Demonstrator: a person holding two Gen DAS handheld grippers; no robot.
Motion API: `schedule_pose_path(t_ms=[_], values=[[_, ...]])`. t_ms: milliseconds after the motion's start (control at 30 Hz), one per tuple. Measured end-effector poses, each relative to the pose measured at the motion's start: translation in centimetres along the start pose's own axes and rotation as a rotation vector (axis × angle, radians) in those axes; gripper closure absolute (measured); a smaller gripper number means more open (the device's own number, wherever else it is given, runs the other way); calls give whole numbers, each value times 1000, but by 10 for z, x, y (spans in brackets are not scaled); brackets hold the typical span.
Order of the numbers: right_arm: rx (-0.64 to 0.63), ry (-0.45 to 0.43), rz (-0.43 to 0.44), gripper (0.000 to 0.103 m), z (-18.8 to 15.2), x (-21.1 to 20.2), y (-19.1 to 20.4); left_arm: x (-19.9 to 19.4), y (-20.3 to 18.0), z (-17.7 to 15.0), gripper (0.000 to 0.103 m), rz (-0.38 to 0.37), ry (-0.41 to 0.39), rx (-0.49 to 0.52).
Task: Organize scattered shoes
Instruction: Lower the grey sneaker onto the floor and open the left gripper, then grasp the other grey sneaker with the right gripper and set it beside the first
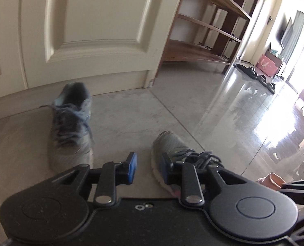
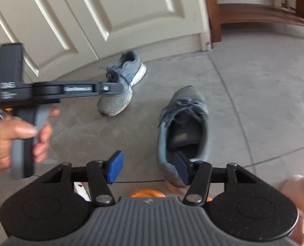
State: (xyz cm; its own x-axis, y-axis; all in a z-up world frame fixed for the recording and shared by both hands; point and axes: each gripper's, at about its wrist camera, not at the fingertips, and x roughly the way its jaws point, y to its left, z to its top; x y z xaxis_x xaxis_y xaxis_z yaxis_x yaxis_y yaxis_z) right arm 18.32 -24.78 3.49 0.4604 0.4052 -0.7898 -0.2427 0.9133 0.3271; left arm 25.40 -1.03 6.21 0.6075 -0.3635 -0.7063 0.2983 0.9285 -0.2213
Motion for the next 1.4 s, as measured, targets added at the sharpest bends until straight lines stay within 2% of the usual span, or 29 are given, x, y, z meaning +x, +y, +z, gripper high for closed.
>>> schedule_pose_path(t_ms=[100,267,333,367,467,567,667,700,767,833,900,967,1033,1067,1100,1167,1300,1400], values=[[17,43,-13,44,5,28,8,-9,9,-7,77,5,6,2],[-22,112,-111,45,9,71,6,-18,16,-21,74,10,29,9],[-73,133,-131,65,9,82,4,-19,20,-24,74,16,36,4],[-120,142,-142,81,8,85,4,-19,22,-25,74,17,39,-2],[-262,157,-152,82,5,87,7,-17,28,-24,73,20,41,-30],[-540,178,-219,82,-8,83,18,-14,31,-23,70,19,39,-72],[-783,244,-285,83,-17,79,11,-11,32,-21,64,14,33,-110],[-836,260,-316,83,-18,77,3,-11,32,-21,63,13,30,-118],[-907,286,-443,82,-17,75,-25,-12,30,-21,62,9,30,-119],[-862,291,-550,81,-8,69,-54,-13,27,-23,59,7,32,-108],[-705,261,-584,78,8,53,-83,-14,26,-25,59,8,36,-99],[-397,176,-513,77,30,25,-114,-14,24,-27,48,10,42,-95],[-69,76,-338,73,41,2,-140,-12,24,-30,45,13,49,-106],[60,35,-258,72,44,-6,-149,-11,23,-31,45,12,54,-111],[112,15,-207,72,45,-6,-149,-10,22,-32,45,9,60,-117],[118,-4,-162,72,50,4,-136,-11,18,-33,44,5,64,-112],[-6,20,-106,64,70,39,-89,-17,13,-35,42,12,63,-90],[-83,64,-129,64,86,74,-55,-25,15,-37,40,32,59,-90]])
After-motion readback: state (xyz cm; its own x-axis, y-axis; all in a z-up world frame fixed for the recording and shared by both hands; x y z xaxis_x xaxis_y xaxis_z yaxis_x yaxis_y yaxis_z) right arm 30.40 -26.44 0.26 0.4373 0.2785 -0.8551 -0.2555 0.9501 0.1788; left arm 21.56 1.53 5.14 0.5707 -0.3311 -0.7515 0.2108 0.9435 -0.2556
